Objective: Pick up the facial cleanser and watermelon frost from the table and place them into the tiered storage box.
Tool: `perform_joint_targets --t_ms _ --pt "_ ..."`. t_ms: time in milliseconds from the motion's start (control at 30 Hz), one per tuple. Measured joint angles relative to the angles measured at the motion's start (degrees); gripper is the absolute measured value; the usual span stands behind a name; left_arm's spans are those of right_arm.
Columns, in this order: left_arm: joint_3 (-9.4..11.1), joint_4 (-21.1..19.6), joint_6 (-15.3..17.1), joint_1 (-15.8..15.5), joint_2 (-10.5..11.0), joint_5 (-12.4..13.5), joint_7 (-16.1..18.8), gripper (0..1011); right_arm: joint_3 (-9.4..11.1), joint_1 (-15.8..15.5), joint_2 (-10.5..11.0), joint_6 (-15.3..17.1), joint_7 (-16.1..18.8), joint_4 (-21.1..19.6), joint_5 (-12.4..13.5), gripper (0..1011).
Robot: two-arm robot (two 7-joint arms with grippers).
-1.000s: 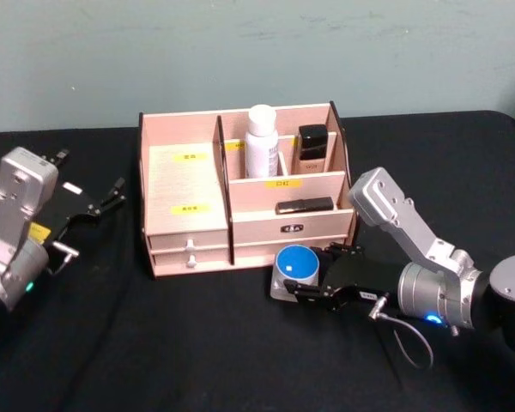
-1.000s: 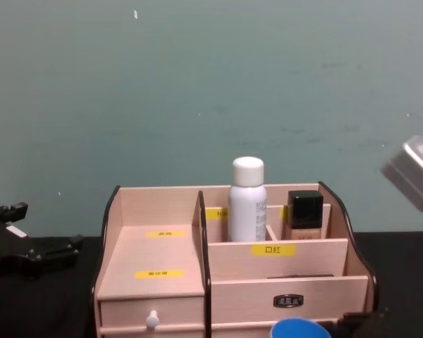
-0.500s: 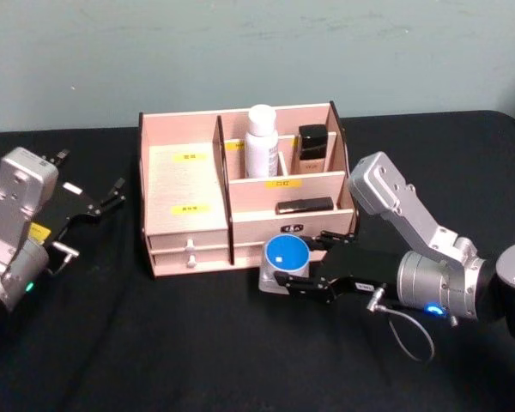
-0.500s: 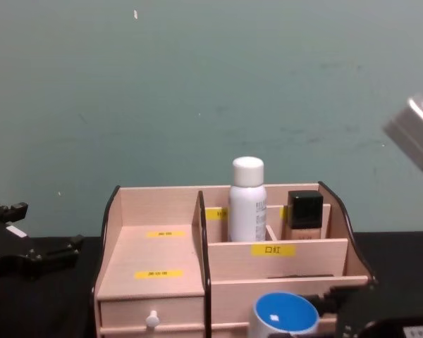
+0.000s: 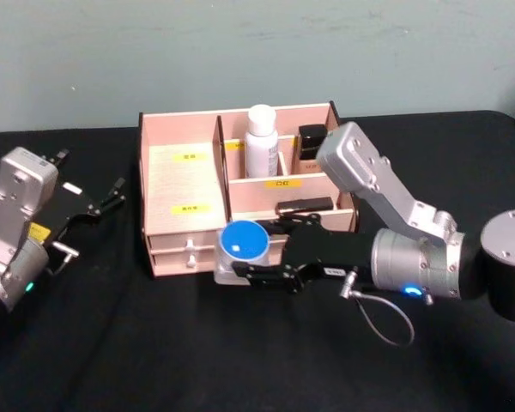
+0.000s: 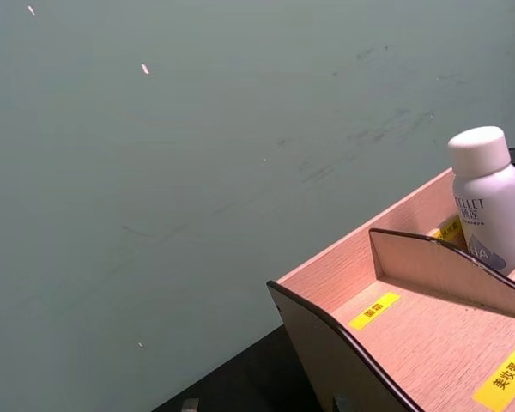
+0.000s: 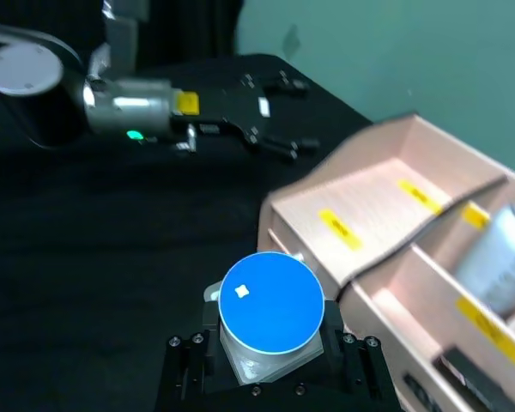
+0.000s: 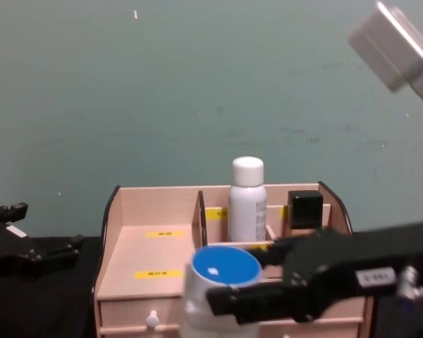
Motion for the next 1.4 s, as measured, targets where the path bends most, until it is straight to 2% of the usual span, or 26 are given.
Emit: perform_joint_targets --t_ms 167,333,600,967,1400 --pt "0.0 0.0 0.0 0.0 0.0 0.0 0.0 1010 -1.7 2.5 -1.0 0.1 0.4 0.3 0.0 716" --pt "0.0 0.0 0.0 0.0 0.0 0.0 0.0 1009 -3.7 5.7 -3.0 0.0 0.4 2.7 -0.5 716" --pt "0.0 0.0 0.0 0.0 0.0 0.0 0.0 1010 -5.9 10.9 -7.1 -1.1 -0.1 9.7 -1.9 716" --pt "0.0 0.0 0.0 0.0 0.0 0.0 0.0 1010 -7.0 16.2 -12.0 -3.1 -0.2 19.3 -2.9 716" --pt "0.0 0.0 0.0 0.0 0.0 0.0 0.0 1010 -7.8 20.1 -15.6 -3.5 -0.2 26.9 -4.5 716"
